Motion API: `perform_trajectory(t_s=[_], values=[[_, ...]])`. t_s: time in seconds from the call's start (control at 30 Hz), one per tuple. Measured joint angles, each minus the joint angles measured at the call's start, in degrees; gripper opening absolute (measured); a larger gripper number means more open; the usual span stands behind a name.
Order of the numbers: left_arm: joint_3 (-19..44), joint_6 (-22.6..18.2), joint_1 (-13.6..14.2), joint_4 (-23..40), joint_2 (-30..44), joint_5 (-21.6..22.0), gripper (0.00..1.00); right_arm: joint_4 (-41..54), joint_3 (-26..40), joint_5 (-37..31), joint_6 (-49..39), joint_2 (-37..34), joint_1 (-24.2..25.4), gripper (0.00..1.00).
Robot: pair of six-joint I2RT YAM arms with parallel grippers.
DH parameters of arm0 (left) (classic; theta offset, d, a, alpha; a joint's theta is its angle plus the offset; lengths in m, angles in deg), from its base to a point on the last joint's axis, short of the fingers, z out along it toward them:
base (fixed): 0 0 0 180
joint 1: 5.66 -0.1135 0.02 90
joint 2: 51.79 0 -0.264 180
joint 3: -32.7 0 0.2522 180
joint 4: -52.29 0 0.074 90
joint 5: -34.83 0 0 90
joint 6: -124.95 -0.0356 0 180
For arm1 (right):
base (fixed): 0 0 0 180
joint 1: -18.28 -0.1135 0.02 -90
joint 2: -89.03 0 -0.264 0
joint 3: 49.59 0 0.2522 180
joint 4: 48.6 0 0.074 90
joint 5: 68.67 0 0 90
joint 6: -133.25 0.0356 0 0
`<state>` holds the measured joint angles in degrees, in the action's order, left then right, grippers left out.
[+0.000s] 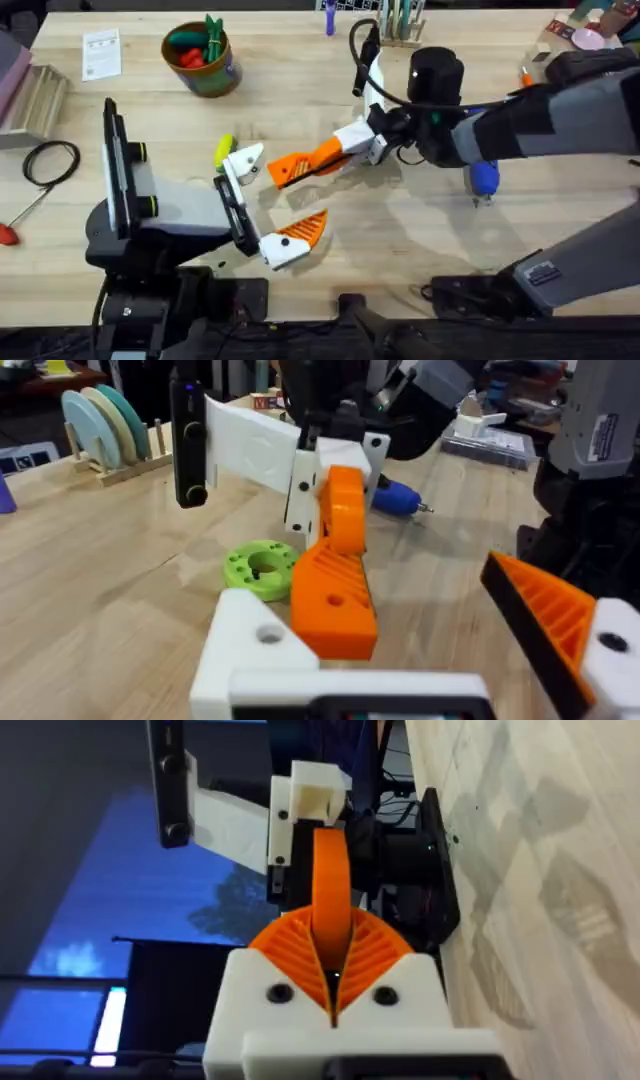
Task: Pick up the gripper from the table and insert it into the empty holder that is missing its gripper. Then pick up a screw, insert it into the mounting hole, and use the screwdriver to tighten it. Finally, clean up the table by picking up the vegetable and placing it into the bucket.
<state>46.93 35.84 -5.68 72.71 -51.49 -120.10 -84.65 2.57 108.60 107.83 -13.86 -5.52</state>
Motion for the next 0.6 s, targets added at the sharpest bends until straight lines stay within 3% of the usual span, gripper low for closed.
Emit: perform_trajectory(t_s=[0.6], values=[[0.00,0.00,-0.01,0.00,0.02,0.00,0.985,-2.90,0.26,0.00,1.50,0.02,-1.35,0.009]])
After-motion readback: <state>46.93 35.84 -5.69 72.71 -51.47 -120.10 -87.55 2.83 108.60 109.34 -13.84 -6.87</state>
